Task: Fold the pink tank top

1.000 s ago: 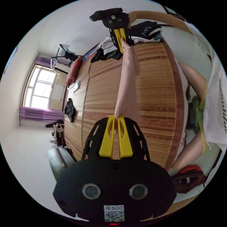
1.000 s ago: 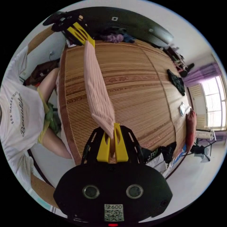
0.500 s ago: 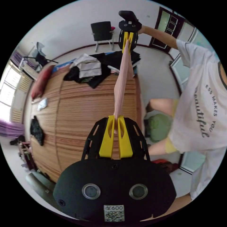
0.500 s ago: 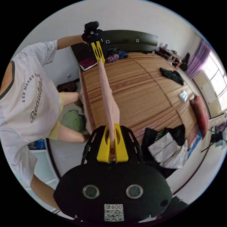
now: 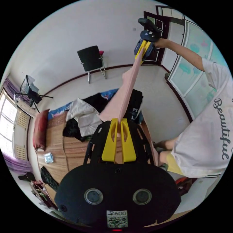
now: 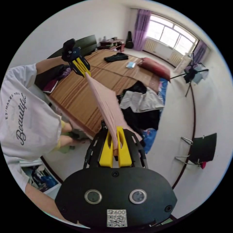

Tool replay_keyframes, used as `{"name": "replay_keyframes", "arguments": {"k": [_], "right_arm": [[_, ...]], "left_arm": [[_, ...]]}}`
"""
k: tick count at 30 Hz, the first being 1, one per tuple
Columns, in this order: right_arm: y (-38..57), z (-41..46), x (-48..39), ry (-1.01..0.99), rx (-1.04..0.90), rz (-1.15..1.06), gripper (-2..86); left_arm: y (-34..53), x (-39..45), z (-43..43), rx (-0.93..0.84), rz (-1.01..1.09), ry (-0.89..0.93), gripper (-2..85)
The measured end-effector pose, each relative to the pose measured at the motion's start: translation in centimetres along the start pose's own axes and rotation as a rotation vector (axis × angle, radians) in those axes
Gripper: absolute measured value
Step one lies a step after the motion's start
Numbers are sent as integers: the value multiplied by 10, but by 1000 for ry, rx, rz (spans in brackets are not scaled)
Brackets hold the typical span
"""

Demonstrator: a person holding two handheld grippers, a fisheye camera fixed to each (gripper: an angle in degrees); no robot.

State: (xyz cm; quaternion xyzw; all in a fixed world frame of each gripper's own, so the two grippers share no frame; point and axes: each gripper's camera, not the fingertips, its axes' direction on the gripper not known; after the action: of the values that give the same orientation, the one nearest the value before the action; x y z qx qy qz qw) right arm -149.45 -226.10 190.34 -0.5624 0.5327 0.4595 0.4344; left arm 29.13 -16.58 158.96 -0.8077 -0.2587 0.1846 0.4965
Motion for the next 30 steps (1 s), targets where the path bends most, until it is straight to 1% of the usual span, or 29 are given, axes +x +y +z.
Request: {"name": "replay_keyframes", "arguments": {"k": [2,4,9,12,14,15,17,18,20,23,25,26,30], "right_arm": [[1,-48,0,27,14,69,-8],[0,-80,-4,-7,1,104,-8],[3,-152,-35,-60,-4,86,-8],[9,-172,-43,-152,-44,101,-8],[19,-176,-38,-271,-106,112,-8],[23,-176,-36,-305,-122,113,-8],[41,-176,-19,-437,-161,82,-8],[47,-176,-13,-460,-159,73,-8],[67,-170,23,-546,-156,77,-8],[87,-164,69,-578,-147,82,-8],[94,-169,91,-583,-146,90,-8],[98,-178,102,-616,-142,86,-8],[104,-212,129,-751,-185,78,-8]], "left_arm": [[-19,-35,10,30,26,14,25],[-20,-54,15,57,43,45,25],[0,-67,41,47,129,106,26],[7,-72,76,-38,123,197,26],[10,-81,115,-100,121,317,26],[11,-83,126,-113,118,347,27],[13,-96,174,-153,87,429,27],[13,-101,188,-163,72,443,27],[11,-126,252,-224,-23,481,27],[14,-159,323,-258,-158,494,26],[18,-171,355,-284,-231,488,26],[22,-174,368,-301,-265,500,25],[29,-185,370,-350,-303,556,26]]}}
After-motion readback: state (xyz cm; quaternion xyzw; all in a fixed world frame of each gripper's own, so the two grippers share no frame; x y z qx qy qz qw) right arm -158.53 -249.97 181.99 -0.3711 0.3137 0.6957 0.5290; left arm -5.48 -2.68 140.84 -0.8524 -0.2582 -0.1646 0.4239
